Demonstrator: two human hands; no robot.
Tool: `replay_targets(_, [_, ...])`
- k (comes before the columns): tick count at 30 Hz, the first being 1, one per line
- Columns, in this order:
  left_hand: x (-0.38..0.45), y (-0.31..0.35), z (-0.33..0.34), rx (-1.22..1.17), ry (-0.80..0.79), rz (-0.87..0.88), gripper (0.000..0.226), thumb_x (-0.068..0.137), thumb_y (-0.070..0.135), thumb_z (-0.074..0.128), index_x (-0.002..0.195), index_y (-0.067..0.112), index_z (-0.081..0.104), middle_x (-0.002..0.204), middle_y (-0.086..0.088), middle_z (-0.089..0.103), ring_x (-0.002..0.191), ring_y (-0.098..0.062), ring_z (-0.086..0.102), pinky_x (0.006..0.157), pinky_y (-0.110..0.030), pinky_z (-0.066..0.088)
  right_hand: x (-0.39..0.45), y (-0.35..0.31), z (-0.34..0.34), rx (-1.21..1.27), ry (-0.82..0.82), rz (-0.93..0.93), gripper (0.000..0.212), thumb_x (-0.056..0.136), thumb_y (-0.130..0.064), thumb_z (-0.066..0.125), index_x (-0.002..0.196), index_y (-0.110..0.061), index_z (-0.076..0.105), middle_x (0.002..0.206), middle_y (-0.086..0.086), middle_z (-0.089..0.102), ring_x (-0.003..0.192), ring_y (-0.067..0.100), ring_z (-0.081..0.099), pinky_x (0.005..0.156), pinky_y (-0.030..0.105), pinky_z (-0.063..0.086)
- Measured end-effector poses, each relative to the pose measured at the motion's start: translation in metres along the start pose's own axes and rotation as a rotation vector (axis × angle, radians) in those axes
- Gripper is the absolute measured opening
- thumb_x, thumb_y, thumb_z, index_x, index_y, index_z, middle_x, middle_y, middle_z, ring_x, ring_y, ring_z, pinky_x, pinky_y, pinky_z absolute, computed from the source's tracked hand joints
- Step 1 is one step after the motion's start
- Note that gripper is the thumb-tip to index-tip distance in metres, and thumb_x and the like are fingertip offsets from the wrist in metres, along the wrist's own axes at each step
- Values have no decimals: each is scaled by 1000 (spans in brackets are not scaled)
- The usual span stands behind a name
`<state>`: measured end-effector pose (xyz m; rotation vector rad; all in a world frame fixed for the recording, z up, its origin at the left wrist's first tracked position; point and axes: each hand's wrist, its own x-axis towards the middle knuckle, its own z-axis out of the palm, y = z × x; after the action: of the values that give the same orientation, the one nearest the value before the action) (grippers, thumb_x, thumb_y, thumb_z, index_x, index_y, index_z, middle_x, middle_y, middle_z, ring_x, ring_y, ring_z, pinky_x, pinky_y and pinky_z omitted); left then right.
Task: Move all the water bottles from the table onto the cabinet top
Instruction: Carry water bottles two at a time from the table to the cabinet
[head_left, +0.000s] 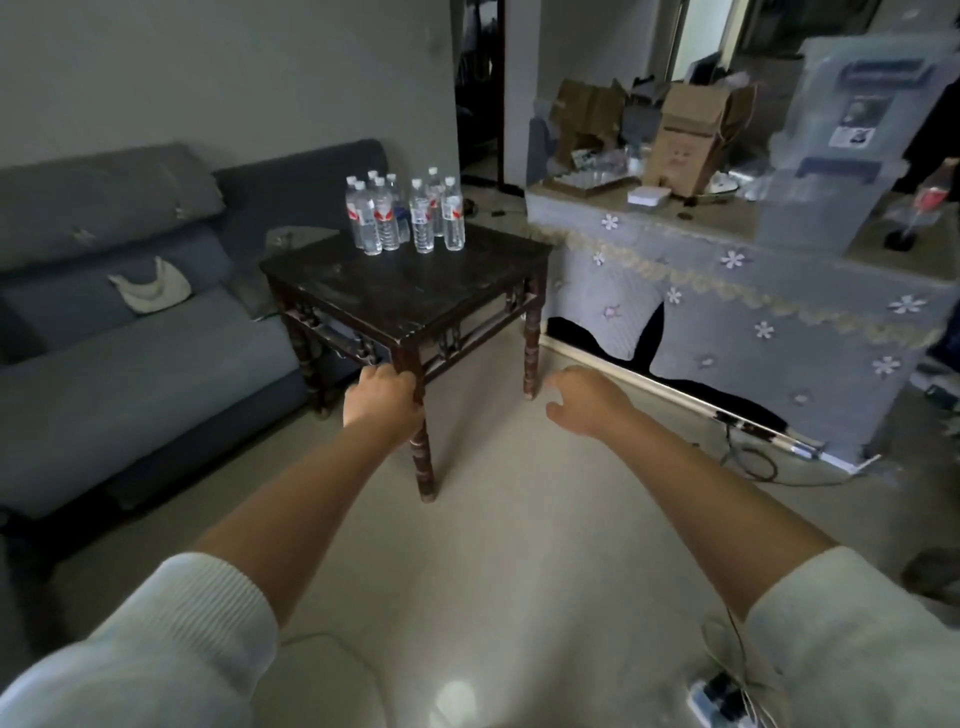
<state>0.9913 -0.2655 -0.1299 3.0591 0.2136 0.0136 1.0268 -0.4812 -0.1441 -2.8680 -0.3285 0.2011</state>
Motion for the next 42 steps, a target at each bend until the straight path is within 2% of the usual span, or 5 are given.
replay_targets(7, [129, -17, -16, 1, 18, -49, 36, 90, 20, 45, 123, 10, 55, 130, -12, 49, 128, -30, 39, 100, -42, 41, 137, -5, -17, 14, 6, -43, 38, 89, -23, 53, 126, -15, 56, 131, 12, 56, 119, 31, 54, 97, 35, 46])
replay_targets(13, [235, -13, -9, 29, -6, -56, 38, 90, 22, 47, 125, 9, 53, 128, -14, 49, 127, -32, 38, 99, -43, 41, 241, 5, -37, -30, -4, -71, 37, 91, -18, 47, 127, -8, 52, 129, 17, 55, 119, 32, 52, 95, 35, 45])
replay_targets(18, [343, 1, -3, 20, 6, -72, 38, 91, 21, 46, 126, 9, 52, 129, -13, 48, 128, -31, 38, 98, -43, 42, 353, 22, -57, -52, -16, -148, 44, 91, -17, 47, 135, -13, 46, 132, 17, 49, 121, 34, 50, 98, 37, 43])
replay_targets(28, [550, 27, -21, 6, 62, -156, 38, 89, 23, 49, 125, 10, 54, 130, -13, 49, 128, -30, 39, 99, -42, 42, 575, 56, -126, -102, 2, -282, 46, 92, -25, 51, 136, -13, 45, 132, 15, 50, 120, 31, 51, 98, 38, 47])
replay_targets(42, [777, -8, -12, -21, 40, -158, 37, 91, 26, 49, 123, 9, 54, 128, -16, 52, 123, -34, 46, 92, -44, 46, 814, 33, -125, -32, -58, -292, 41, 91, -21, 52, 129, -6, 50, 128, 18, 56, 117, 33, 54, 98, 42, 47])
